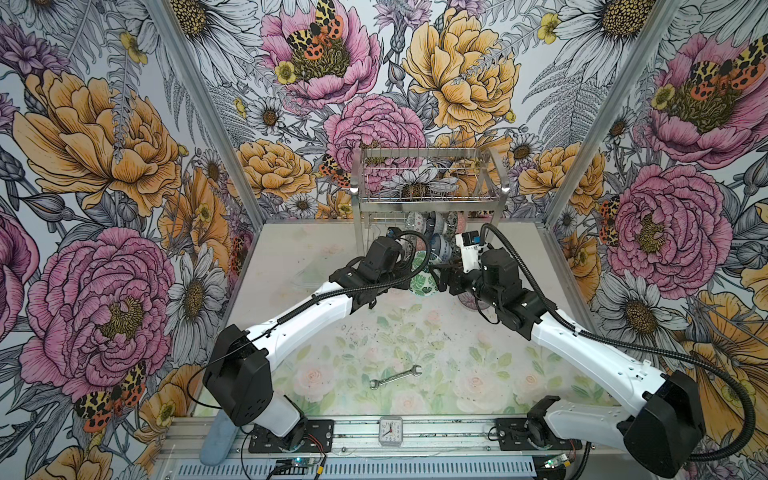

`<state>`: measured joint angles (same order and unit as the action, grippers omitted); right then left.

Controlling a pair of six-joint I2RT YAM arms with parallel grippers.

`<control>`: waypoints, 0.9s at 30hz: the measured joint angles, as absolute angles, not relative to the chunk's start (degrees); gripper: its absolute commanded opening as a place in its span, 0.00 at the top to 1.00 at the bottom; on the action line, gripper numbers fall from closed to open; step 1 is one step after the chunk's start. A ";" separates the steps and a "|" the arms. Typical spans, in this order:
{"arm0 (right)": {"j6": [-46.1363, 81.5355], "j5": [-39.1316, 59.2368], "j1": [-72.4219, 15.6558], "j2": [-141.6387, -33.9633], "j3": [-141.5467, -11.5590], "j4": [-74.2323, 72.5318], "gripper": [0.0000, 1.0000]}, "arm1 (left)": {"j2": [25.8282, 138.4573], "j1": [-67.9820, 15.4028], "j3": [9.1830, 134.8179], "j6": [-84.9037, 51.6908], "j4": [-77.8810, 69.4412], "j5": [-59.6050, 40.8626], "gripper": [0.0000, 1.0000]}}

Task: Load the bowls into the dish rack
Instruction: 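Tilt the monstera bowl toward the right gripper while the right gripper approaches, then close the right gripper on the monstera bowl rim while the left gripper holds it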

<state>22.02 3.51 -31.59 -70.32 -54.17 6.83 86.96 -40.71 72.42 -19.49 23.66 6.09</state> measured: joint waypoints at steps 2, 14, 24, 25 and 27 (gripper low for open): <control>23.00 3.53 -31.59 -71.09 -54.17 6.61 0.23 | 86.56 -40.71 72.44 -19.31 23.59 6.33 1.00; 27.83 7.29 -31.62 -73.89 -54.17 2.26 0.52 | 83.85 -40.69 73.23 -17.85 22.09 7.51 1.00; 32.23 5.72 -31.73 -75.37 -53.60 -0.43 0.97 | 83.13 -40.49 73.38 -16.91 22.17 8.25 1.00; 32.60 4.40 -31.55 -75.75 -53.60 -0.84 1.00 | 83.07 -40.71 73.38 -16.84 22.35 8.14 1.00; 33.15 3.46 -31.62 -76.62 -53.49 -1.04 1.00 | 82.94 -41.41 73.38 -16.47 22.35 9.06 1.00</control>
<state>33.15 3.46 -31.62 -76.62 -53.49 -1.04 82.94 -41.41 73.38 -16.47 22.35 9.06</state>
